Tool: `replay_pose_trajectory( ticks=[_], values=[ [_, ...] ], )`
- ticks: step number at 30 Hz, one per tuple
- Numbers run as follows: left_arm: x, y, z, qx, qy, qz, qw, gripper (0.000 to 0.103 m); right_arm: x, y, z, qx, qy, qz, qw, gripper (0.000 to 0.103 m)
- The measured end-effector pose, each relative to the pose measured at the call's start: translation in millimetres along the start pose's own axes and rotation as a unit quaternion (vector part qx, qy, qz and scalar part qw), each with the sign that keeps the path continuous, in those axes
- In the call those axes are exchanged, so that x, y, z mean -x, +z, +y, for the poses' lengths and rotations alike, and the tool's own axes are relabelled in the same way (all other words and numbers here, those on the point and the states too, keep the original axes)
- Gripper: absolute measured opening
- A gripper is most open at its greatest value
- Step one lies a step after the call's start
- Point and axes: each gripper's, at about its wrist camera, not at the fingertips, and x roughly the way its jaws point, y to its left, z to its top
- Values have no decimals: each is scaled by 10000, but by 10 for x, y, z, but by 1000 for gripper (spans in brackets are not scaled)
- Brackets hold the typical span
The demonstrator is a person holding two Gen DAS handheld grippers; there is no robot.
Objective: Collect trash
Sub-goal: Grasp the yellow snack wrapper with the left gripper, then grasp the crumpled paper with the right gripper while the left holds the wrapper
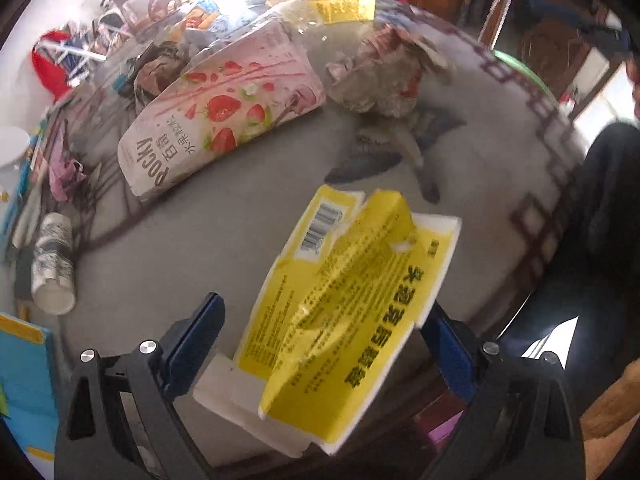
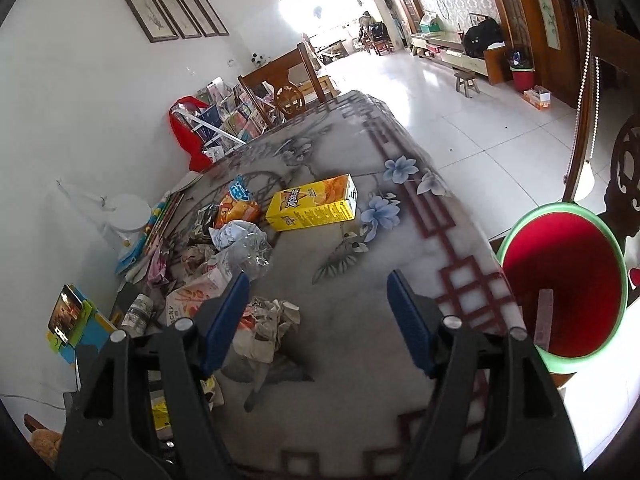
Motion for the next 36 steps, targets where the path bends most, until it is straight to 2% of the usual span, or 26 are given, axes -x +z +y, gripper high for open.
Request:
replay_pose_trajectory(
  ticks=[2,6,10,15,18,20,24,27,30,36],
  values=[
    [-23,17,35,72,-50,11,10000,89,-8,-2,18,52,-29,22,10000,70],
    [-104,6,34,92,-34,102,9999,55,-13,-3,20,87,-41,45,9999,72],
    [-71,-14,25,173,-221,-51,9996,43,-21,-8,26,115,-66,61,9999,72],
    [169,39,51,398,-356,-652,9964,41,-61,-37,70,273,-167,142,9994,72],
    [335,88,176,837,-565,-1141,9883,41,-102,-37,95,345,-267,256,9987,72],
    [424,136,275,1161,-677,-1451,9803,41,-181,-22,127,383,-281,410,9980,72],
    [546,313,456,1843,-1015,-1953,9579,41,-491,-38,257,312,53,871,9957,72],
    [571,413,545,2052,-983,-2276,9468,42,-725,-123,404,396,197,1246,9912,72],
    [507,418,585,2086,-910,-2360,9447,42,-924,-246,535,473,334,1524,9866,72],
    [354,339,729,2385,-1015,-2173,9411,42,-1117,-345,610,280,578,1741,9826,72]
  ],
)
